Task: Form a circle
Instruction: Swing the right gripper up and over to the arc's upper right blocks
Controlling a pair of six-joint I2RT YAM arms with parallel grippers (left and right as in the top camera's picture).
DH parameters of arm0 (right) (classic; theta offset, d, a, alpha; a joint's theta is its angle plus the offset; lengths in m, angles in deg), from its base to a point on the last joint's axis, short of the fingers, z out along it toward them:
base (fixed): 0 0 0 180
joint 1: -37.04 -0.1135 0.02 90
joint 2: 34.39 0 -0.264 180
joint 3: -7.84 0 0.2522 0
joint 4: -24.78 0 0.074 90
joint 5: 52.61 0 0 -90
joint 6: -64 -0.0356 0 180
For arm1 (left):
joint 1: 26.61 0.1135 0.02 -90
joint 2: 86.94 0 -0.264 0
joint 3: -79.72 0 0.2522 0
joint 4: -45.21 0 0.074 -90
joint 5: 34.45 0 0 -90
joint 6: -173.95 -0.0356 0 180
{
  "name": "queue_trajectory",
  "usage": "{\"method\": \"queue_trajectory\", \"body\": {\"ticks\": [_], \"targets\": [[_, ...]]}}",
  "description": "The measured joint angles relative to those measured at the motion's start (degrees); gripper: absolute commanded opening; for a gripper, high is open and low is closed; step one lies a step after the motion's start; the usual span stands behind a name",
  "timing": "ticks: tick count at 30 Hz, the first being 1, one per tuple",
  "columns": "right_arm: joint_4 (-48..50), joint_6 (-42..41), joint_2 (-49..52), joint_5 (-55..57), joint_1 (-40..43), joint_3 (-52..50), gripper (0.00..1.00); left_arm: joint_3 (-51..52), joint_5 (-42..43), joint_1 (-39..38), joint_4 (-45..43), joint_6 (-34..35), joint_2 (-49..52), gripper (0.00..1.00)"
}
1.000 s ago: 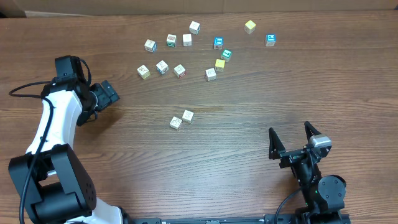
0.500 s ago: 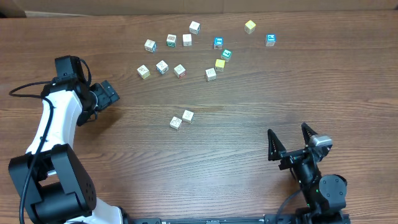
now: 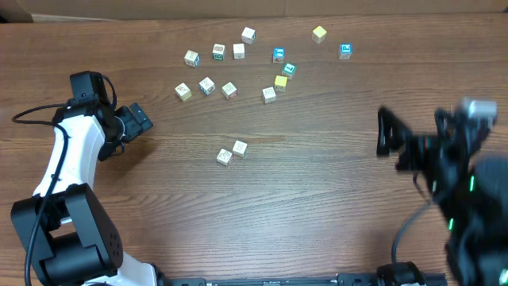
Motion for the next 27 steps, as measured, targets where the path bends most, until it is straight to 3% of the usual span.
{"method": "queue_trajectory", "body": {"ticks": [7,12,24,25,27], "targets": [[-15.67,-0.09,29.38,-2.01,0.00,31.82,1.00,0.00,0.02,0.00,0.00,0.00,0.00,1.00],[-22.14,-0.22,45.31,-5.40,-0.07,46.84,1.00,0.00,0.02,0.00,0.00,0.00,0.00,1.00],[-17.79,-0.22,64.83,-8.22,-3.87,49.33,1.00,0.00,0.00,0.00,0.00,0.00,0.00,0.99],[-16.33,-0.20,66.34,-8.74,-4.39,49.33,0.98,0.00,0.02,0.00,-0.02,0.00,0.00,1.00],[-14.29,-0.20,68.67,-10.10,-5.27,49.33,0.84,0.00,0.02,0.00,0.00,0.00,0.00,1.00]]}}
